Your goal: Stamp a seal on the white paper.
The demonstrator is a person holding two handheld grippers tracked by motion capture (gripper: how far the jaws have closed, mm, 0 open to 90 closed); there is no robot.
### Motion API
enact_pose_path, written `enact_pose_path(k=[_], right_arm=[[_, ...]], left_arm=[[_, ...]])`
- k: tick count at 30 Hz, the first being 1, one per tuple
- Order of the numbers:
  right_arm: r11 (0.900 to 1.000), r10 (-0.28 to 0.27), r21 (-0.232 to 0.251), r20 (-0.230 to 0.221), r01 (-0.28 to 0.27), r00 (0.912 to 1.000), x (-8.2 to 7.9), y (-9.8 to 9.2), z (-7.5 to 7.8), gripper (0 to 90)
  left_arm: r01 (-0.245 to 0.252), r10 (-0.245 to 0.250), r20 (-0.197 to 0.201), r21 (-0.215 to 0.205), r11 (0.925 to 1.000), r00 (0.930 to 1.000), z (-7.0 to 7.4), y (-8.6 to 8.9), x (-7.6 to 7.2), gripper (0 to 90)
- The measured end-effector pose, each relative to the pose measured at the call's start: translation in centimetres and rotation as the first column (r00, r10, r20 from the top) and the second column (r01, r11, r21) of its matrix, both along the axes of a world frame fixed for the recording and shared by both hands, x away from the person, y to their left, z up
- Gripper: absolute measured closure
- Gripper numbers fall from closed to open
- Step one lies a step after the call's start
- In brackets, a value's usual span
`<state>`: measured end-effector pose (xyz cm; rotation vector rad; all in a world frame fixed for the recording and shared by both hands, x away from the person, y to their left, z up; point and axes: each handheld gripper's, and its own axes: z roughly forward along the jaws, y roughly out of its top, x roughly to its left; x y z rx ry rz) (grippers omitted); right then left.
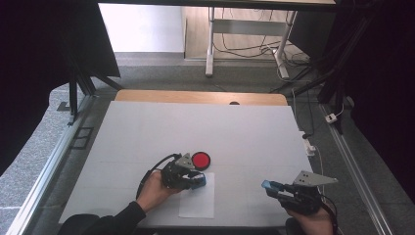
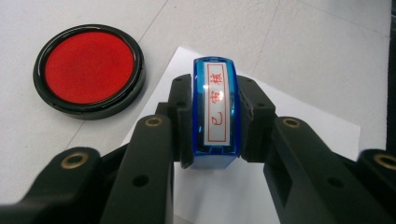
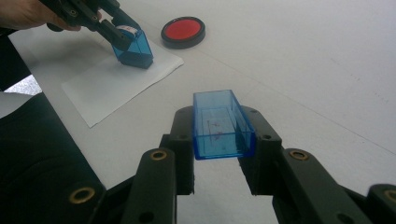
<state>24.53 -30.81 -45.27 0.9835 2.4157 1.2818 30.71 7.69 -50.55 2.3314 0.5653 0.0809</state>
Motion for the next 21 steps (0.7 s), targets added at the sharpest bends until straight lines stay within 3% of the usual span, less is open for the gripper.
enact_pose_path(k=[7,15,21], right_arm=[[1.0,0.0,-0.002,-0.001,0.0,1.0,-0.01,0.03,0.0,68.6],[1.0,0.0,-0.003,-0.001,0.0,1.0,0.0,0.03,0.0,68.6],[1.0,0.0,-0.003,-0.002,0.0,1.0,0.0,0.05,0.0,68.6]], left_arm=[[-0.003,0.003,0.016,0.008,1.0,0.9999,-0.04,-0.11,-0.27,70.5],[-0.008,0.006,0.043,0.052,0.9986,0.999,0.19,-0.56,-0.71,70.6],[-0.023,0.023,0.009,0.032,0.9992,0.9997,0.13,-0.43,-0.43,70.6]])
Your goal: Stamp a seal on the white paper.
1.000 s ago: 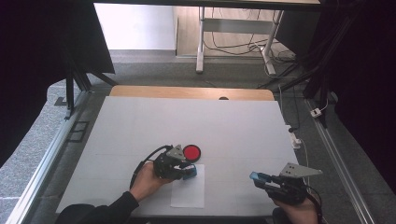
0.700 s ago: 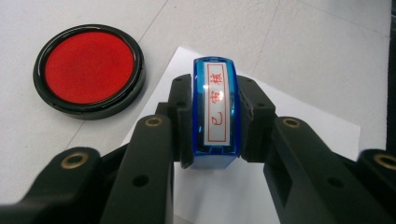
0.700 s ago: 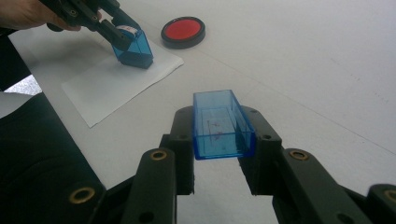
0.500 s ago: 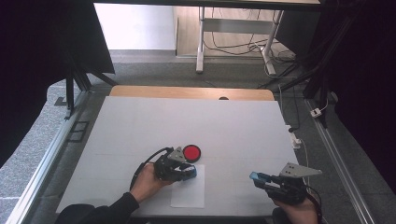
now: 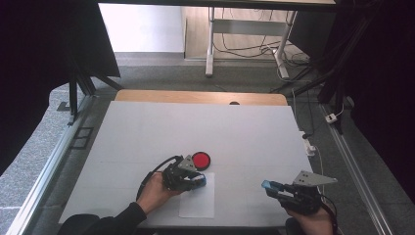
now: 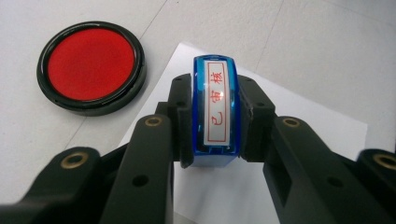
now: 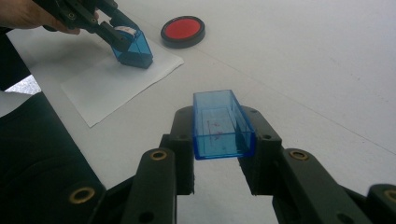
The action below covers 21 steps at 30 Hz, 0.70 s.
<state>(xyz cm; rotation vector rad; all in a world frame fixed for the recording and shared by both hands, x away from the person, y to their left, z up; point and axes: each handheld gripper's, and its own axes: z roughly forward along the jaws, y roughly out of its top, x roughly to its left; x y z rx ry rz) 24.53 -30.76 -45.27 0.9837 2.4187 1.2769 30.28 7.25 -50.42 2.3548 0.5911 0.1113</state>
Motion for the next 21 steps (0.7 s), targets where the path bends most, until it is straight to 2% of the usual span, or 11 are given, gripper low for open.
enact_pose_path(k=[6,12,21], right_arm=[[1.0,0.0,0.0,-0.001,0.0,1.0,0.01,0.01,-0.01,68.6],[1.0,0.0,0.0,-0.002,0.0,1.0,0.02,0.0,-0.01,68.6],[1.0,0.0,0.0,-0.003,0.0,1.0,0.02,0.01,-0.01,68.6]], left_arm=[[-0.021,0.018,-0.053,-0.041,0.9989,0.9984,-0.2,0.45,0.58,70.6],[-0.034,0.028,-0.089,-0.067,0.9972,0.9957,-0.35,0.76,0.97,70.6],[-0.027,0.026,-0.025,-0.017,0.9995,0.9994,-0.11,0.11,0.13,70.6]])
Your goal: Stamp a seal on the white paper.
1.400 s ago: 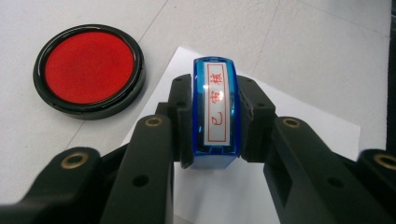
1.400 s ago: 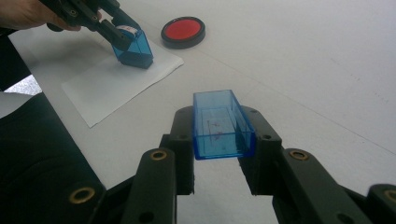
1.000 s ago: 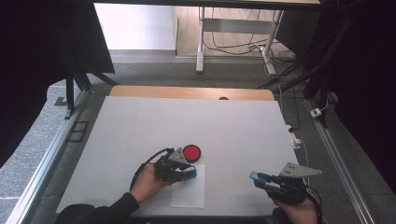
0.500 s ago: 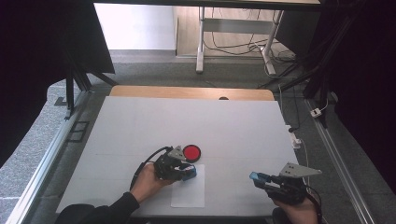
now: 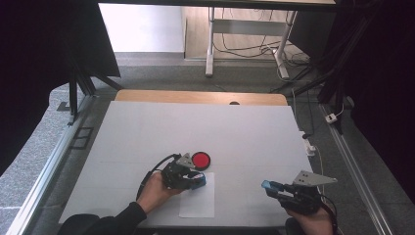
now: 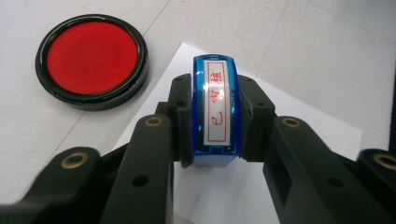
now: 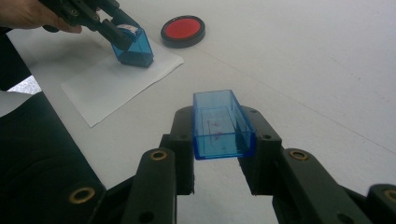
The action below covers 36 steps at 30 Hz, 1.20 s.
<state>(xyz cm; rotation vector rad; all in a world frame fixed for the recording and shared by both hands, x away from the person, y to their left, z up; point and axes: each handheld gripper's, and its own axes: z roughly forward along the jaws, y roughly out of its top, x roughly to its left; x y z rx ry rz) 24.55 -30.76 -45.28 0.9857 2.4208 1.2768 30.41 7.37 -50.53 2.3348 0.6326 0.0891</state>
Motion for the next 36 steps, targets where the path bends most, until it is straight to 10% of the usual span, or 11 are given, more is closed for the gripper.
enact_pose_path(k=[10,36], right_arm=[[1.0,0.003,-0.001,-0.002,-0.003,1.0,0.02,-0.01,0.01,68.6],[1.0,0.003,0.007,-0.002,-0.003,1.0,0.03,-0.04,-0.02,68.6]], left_arm=[[0.005,-0.007,0.048,0.052,0.9986,0.9988,0.21,-0.5,-0.62,70.6],[0.004,-0.004,0.002,0.022,0.9998,1.0,0.23,-0.21,0.03,70.1]])
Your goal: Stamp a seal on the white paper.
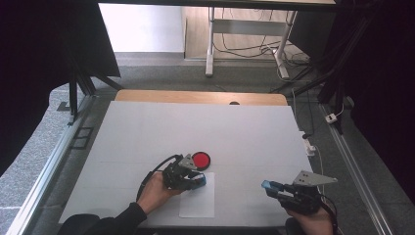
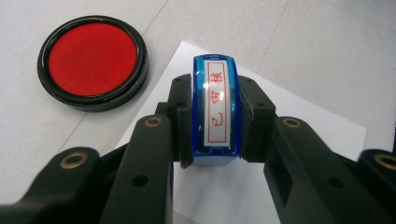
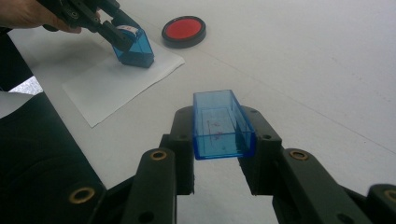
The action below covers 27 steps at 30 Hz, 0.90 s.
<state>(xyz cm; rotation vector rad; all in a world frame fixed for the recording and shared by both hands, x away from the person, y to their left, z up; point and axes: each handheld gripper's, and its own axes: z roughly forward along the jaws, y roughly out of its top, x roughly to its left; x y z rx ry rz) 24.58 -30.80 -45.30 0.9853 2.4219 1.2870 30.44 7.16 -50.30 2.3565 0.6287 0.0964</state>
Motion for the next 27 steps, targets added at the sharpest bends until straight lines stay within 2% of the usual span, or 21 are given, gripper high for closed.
enact_pose_path(k=[8,12,27], right_arm=[[1.0,0.001,0.001,0.0,-0.001,1.0,0.0,0.0,0.0,68.6],[1.0,0.0,0.001,0.001,0.0,1.0,0.0,0.0,0.0,68.6],[1.0,0.001,0.003,0.001,-0.001,1.0,0.0,0.0,0.0,68.5]], left_arm=[[0.0,0.0,-0.018,-0.004,1.0,0.9998,0.1,0.0,0.3,70.0],[0.012,-0.012,-0.028,-0.019,0.9997,0.9995,0.3,-0.2,0.2,69.9],[0.016,-0.016,-0.001,-0.039,0.9991,0.9999,1.6,0.1,-0.2,70.0]])
